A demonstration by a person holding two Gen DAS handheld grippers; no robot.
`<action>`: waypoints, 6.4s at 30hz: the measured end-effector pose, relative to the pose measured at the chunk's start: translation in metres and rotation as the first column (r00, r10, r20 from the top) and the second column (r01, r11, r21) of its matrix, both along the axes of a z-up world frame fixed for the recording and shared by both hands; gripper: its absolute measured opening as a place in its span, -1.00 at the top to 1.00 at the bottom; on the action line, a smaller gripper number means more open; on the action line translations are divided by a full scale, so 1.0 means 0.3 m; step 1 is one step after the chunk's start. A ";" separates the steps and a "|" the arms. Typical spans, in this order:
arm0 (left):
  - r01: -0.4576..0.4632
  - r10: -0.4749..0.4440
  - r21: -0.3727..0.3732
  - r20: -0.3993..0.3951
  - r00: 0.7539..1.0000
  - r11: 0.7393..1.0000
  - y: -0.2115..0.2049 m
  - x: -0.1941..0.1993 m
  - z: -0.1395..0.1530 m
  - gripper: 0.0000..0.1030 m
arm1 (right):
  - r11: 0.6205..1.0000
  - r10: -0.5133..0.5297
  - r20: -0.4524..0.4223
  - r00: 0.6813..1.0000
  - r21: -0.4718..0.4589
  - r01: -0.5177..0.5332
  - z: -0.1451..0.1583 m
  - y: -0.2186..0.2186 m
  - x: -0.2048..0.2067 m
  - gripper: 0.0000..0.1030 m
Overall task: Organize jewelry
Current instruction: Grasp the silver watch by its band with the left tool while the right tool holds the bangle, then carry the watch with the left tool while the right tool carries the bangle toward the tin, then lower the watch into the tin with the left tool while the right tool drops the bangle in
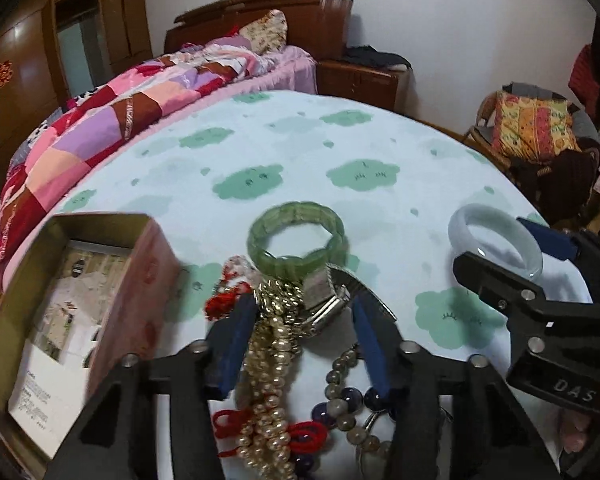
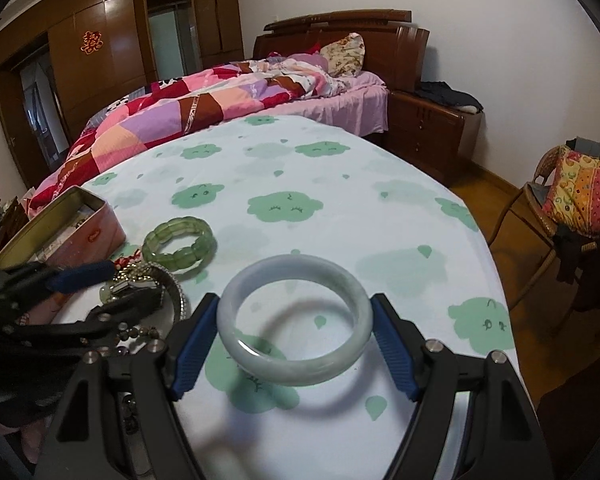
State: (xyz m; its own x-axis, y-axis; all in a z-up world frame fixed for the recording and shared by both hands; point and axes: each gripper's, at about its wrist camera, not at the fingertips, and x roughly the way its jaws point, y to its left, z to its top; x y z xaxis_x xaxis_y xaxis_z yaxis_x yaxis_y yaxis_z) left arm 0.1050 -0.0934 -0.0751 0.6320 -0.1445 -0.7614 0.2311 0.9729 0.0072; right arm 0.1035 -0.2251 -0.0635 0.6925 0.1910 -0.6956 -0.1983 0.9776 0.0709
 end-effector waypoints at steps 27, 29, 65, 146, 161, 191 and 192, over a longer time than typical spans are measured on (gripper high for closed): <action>0.020 0.014 -0.203 0.166 0.986 0.979 0.133 -0.130 0.225 0.71 | 0.999 0.038 0.011 0.999 0.004 -0.038 0.012 0.028 -0.012 -0.51; 0.018 0.021 -0.217 0.177 0.984 0.976 0.154 -0.133 0.241 0.71 | 0.999 0.051 0.007 0.999 0.012 -0.051 0.018 0.040 -0.016 -0.51; 0.054 -0.020 -0.260 0.133 0.991 0.964 0.252 -0.103 0.228 0.70 | 0.986 0.163 0.027 0.986 0.015 -0.164 0.082 0.179 -0.018 -0.51; 0.095 -0.078 -0.157 0.111 0.991 0.983 0.231 -0.244 0.207 0.96 | 0.972 0.234 0.025 0.972 0.026 -0.235 0.123 0.157 -0.051 -0.51; -0.008 0.065 -0.189 0.297 0.953 0.982 0.491 -0.122 0.485 0.96 | 0.930 0.363 0.137 0.922 0.007 -0.367 0.302 0.391 0.053 -0.51; -0.162 0.180 -0.151 0.116 0.977 0.975 0.669 0.135 0.201 0.94 | 0.839 0.536 -0.041 0.843 -0.085 -0.537 0.046 0.731 0.134 -0.54; -0.166 0.183 -0.153 0.105 0.977 0.974 0.672 0.137 0.195 0.92 | 0.840 0.535 -0.034 0.844 -0.085 -0.536 0.050 0.727 0.129 -0.59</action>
